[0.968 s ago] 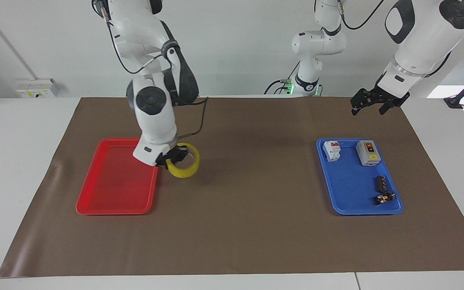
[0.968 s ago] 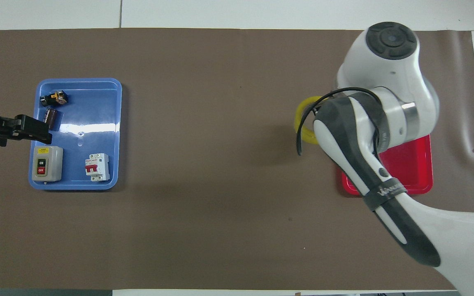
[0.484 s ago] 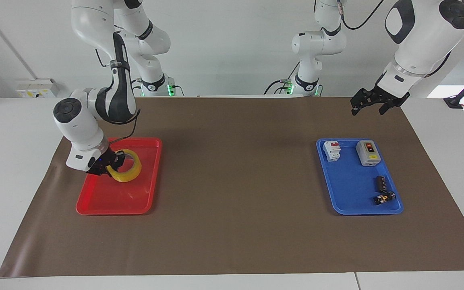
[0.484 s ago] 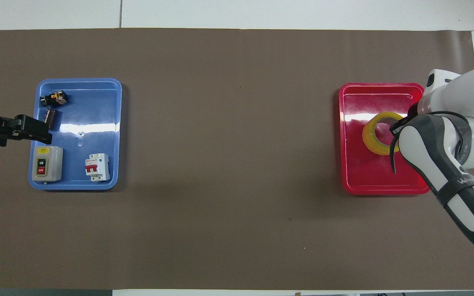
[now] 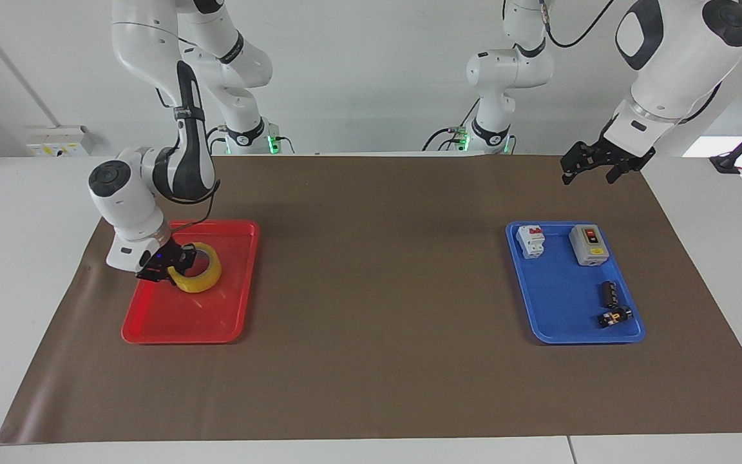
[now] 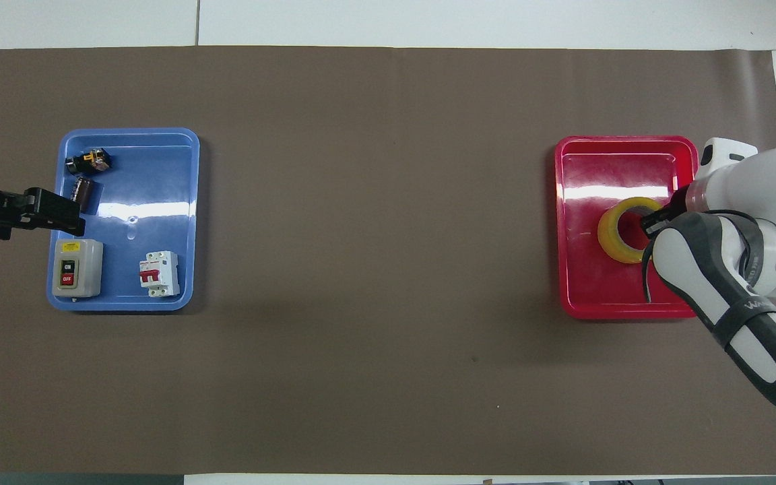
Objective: Place and move tape with both arms
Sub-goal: 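Lower the tape into the red tray and open the right gripper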
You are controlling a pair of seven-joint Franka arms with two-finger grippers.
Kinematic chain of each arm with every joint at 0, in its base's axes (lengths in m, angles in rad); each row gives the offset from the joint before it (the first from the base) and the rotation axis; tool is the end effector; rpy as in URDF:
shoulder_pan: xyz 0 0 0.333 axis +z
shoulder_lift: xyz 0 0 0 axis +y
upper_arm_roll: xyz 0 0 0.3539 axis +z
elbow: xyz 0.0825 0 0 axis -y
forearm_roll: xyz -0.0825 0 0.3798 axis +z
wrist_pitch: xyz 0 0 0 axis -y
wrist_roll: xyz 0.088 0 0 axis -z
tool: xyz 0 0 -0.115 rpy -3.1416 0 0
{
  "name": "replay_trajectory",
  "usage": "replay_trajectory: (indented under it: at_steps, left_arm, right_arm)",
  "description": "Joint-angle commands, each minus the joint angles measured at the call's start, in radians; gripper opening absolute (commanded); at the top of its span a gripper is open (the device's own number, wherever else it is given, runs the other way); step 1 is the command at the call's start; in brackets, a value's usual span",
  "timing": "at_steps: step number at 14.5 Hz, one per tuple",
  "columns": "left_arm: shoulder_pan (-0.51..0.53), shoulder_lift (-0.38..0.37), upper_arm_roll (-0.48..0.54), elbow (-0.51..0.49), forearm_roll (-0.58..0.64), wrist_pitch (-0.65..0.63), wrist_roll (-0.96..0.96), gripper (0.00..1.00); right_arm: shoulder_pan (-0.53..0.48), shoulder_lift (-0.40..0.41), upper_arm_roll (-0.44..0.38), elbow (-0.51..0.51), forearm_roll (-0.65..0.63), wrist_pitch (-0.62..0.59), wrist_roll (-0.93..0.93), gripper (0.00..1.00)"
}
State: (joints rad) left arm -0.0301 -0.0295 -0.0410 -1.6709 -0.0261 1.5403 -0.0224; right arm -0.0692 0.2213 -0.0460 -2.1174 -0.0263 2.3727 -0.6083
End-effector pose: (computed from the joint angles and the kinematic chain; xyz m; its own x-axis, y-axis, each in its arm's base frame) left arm 0.5311 -0.0412 0.6214 0.9936 -0.0490 -0.1015 -0.0469 -0.9986 0.0226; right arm 0.5767 -0.0664 0.3439 0.8711 0.4910 0.0112 0.4901 -0.8706 0.0432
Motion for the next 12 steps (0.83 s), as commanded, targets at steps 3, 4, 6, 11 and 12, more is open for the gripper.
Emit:
replay_trajectory:
  at_steps: [3,4,6,11,12]
  left_arm:
    - [0.015,-0.013,-0.005,-0.006,-0.020,0.004,0.007,1.00]
    - [0.015,-0.013,-0.005,-0.006,-0.020,0.004,0.009,1.00]
    - [0.015,-0.013,-0.005,-0.006,-0.020,0.004,0.009,1.00]
    - [0.015,-0.013,-0.005,-0.006,-0.020,0.004,0.009,1.00]
    - [0.015,-0.013,-0.005,-0.006,-0.020,0.004,0.007,1.00]
  right_arm:
    - [-0.001,0.001,0.006,-0.041,0.006,0.072,0.021,0.00]
    - [0.000,0.004,0.006,-0.047,0.006,0.091,0.024,0.00]
    - [-0.001,0.015,0.006,-0.049,0.006,0.109,0.027,0.78]
    - [0.028,-0.066,0.008,0.068,0.005,-0.092,0.177,1.00]
    - [0.038,-0.080,0.008,0.138,-0.007,-0.195,0.253,1.00]
